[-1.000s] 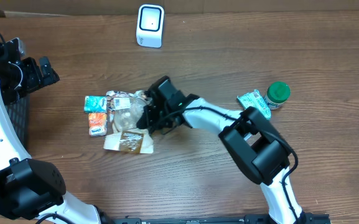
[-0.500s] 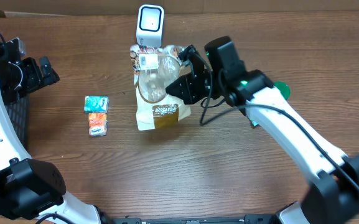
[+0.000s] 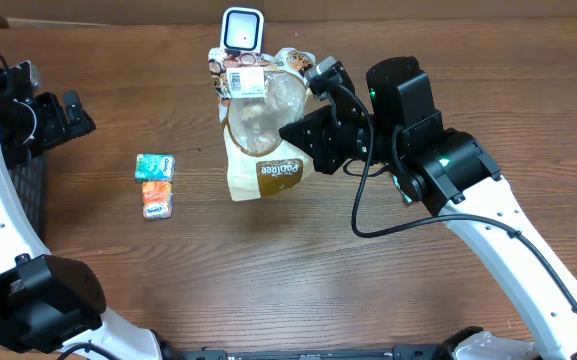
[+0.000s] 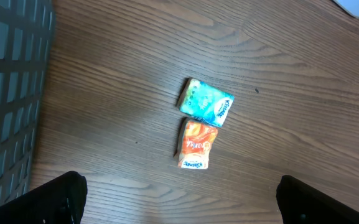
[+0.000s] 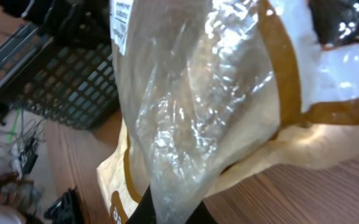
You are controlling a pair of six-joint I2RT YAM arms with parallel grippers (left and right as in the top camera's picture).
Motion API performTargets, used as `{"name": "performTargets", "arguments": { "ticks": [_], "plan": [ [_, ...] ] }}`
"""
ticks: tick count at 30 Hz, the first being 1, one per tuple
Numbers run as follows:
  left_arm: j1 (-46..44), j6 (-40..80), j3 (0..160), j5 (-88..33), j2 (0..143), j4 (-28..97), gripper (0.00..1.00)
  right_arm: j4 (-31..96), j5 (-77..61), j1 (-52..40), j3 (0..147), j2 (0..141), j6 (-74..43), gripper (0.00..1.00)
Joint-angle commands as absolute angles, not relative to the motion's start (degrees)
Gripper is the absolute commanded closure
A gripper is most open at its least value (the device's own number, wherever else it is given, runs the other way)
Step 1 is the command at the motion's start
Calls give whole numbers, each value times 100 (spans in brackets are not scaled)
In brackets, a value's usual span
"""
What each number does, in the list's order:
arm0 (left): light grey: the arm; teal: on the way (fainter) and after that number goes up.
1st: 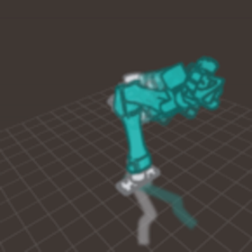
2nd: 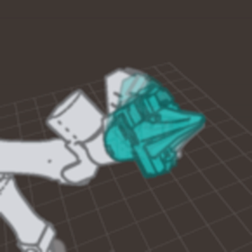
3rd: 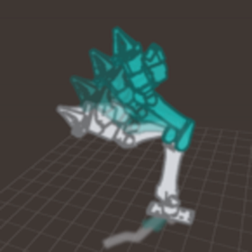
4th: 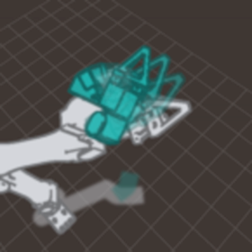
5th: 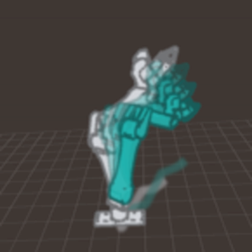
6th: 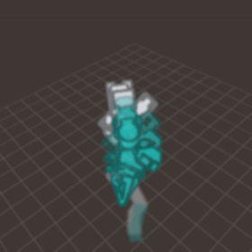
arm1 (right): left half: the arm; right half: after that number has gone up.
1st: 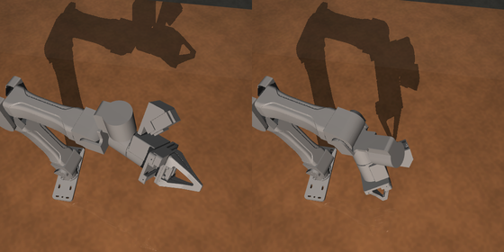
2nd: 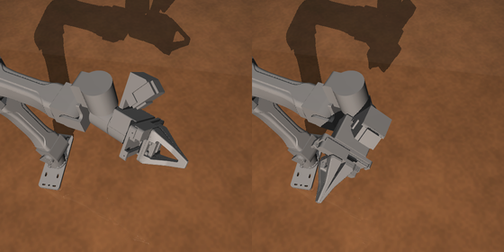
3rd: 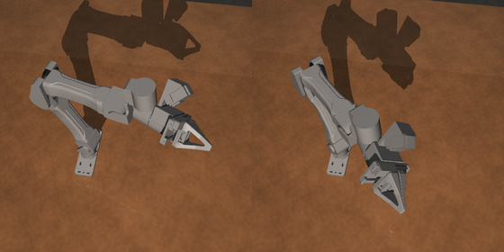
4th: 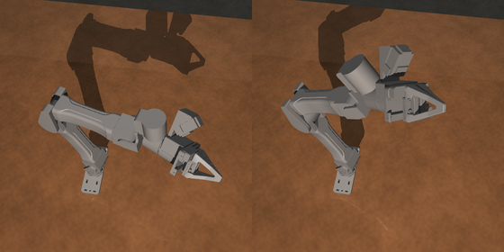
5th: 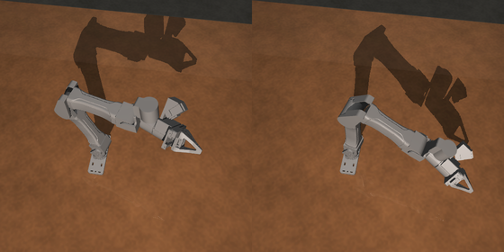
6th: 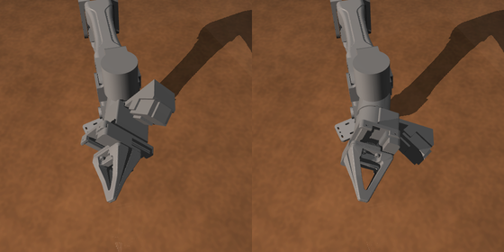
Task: Scan the item barcode
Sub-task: 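Hold the bread bag's label in front of the white scanner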
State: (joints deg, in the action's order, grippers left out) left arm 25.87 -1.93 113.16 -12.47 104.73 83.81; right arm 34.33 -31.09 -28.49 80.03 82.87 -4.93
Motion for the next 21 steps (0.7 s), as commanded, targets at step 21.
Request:
{"name": "performTargets", "arguments": {
  "ticks": [21],
  "plan": [
    [2585, -301, 11327, -1313, 10462, 8377, 0, 2504, 4128, -3677, 11406, 12112, 4069, 96]
  ]
}}
